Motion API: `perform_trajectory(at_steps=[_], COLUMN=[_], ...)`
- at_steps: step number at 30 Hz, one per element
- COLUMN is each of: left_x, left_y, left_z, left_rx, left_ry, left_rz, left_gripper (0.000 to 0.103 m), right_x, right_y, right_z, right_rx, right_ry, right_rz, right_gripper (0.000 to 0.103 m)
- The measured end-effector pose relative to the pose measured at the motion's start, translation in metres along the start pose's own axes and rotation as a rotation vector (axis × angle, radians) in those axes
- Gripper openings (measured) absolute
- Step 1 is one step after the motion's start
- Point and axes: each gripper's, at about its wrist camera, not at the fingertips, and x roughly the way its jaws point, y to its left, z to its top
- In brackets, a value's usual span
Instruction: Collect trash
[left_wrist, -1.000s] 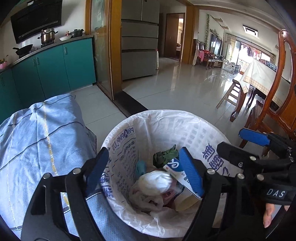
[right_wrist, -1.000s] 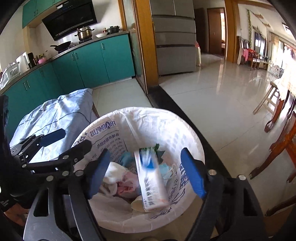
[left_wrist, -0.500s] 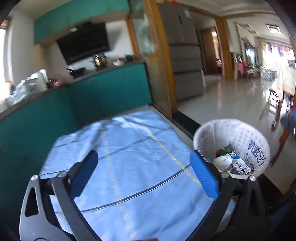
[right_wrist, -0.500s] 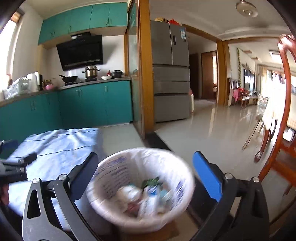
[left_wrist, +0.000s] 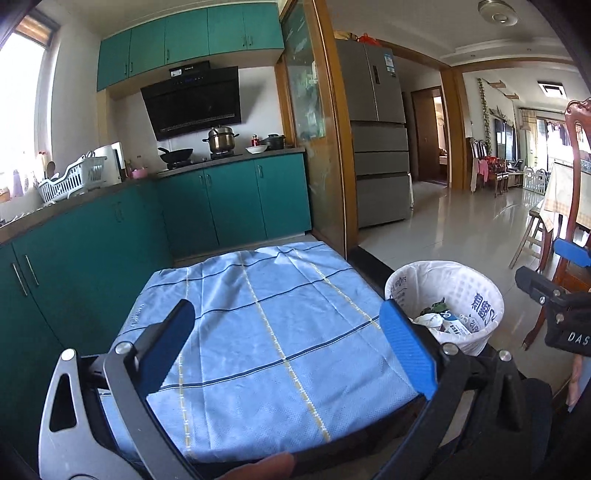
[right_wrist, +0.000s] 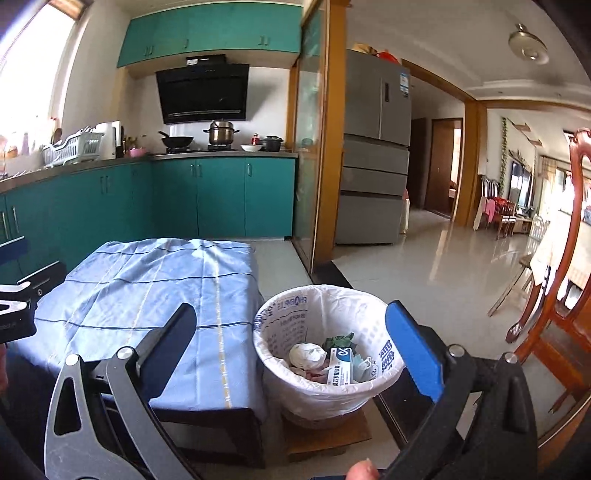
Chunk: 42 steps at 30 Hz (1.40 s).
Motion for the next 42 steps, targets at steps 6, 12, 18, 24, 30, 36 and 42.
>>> perform_trajectory(at_steps=[6, 12, 18, 24, 30, 36, 42], left_x=[-0.012, -0.021, -0.022, -0.02, -0.021, -0.023, -0.024], left_y=[0.012, 0.02, 0.022, 0.021, 0.022, 0.023, 0.021], left_z=[0.002, 0.006, 0.006, 0.007, 0.008, 0.009, 0.008], left_rx=[-0.015, -0.018, -0.02, -0.02, -0.024, -0.023, -0.022], left_ry=[-0.014, -0.031, -0.026, -0.019, -0.017, -0.011, -0.009], left_rz=[0.007, 0.017, 0.012, 0.004, 0.017, 0.032, 0.026], left_gripper=[0.1, 0.1, 0.1, 0.1, 0.1, 0.1, 0.1], right_x=[-0.004, -0.007, -0.009, -0.01, -0.011, -0.009, -0.009], right_y=[0.013, 0.019, 0.021, 0.02, 0.02, 0.024, 0.025], right_z=[0.005, 0.011, 0.012, 0.012, 0.015, 0.016, 0.014], right_rx=[-0.001, 0.003, 0.002, 0.007, 0.006, 0.006, 0.003], right_ry=[0.005, 0.0, 0.0, -0.004, -0.014, -0.019, -0.015], right_rz=[0.023, 0.035, 0.037, 0.032, 0.031, 0.041, 0.046], right_gripper=[0.1, 0.1, 0.1, 0.1, 0.1, 0.1, 0.1])
